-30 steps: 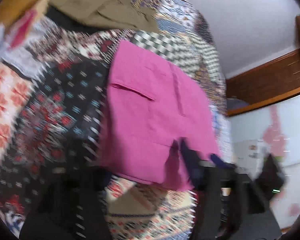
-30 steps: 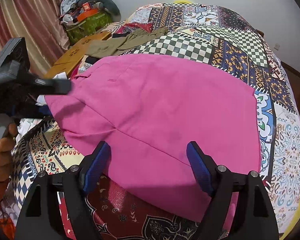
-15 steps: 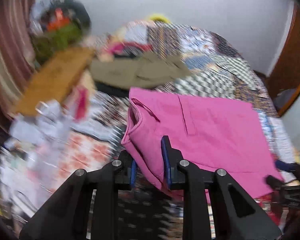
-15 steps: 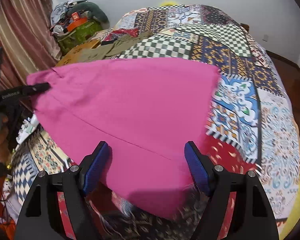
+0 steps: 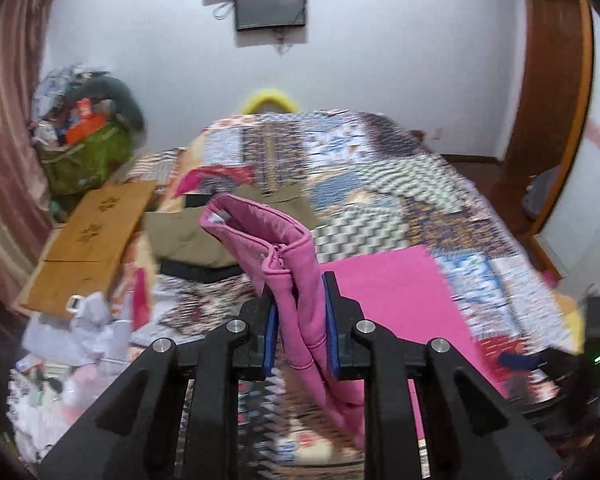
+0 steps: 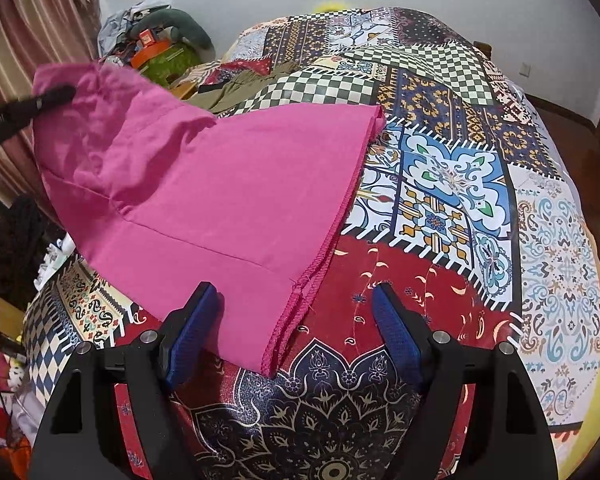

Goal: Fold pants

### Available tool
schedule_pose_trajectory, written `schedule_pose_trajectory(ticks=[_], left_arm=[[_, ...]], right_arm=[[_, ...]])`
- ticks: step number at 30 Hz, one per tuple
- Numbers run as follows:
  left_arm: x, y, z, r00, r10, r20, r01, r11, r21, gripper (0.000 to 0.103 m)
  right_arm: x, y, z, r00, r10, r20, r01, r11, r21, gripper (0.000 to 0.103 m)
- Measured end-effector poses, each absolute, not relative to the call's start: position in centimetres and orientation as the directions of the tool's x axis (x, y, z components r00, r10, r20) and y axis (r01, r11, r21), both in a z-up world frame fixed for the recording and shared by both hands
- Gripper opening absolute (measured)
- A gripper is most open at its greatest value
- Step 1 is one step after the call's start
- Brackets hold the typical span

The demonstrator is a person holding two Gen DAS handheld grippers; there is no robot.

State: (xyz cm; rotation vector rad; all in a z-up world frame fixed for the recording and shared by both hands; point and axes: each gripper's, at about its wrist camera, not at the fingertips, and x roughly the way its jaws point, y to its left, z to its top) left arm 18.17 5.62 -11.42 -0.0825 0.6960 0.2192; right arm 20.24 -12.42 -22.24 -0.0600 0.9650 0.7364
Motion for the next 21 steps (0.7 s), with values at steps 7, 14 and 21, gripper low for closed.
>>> schedule_pose_trajectory(ticks=[7,14,21], left_arm=[[20.7,2.8,-11.1,0.724,-0.082,-0.685,-0.075,0.978,-0.196,0.019],[23.5,0.1,-13.7,0.610,-0.272,-0.744,0.016,0.943,-0.332,0.018],[24.6,-2.0,-16.9,0.500,-0.347,-0.794,0.060,0.928,-0.368,0.018]], right_arm=[[20.3,-12.5,-22.3,0.347,0.549,-0.760,-0.598,0.754,0.272,0.077],[20.4,-12.5,-22.4,0.345,0.560,-0.753,-0.599,0.749,0.283,0.078],[20.5,-12.6,-22.5,0.339,0.568,-0.750,-0.604,0.742,0.289,0.078]])
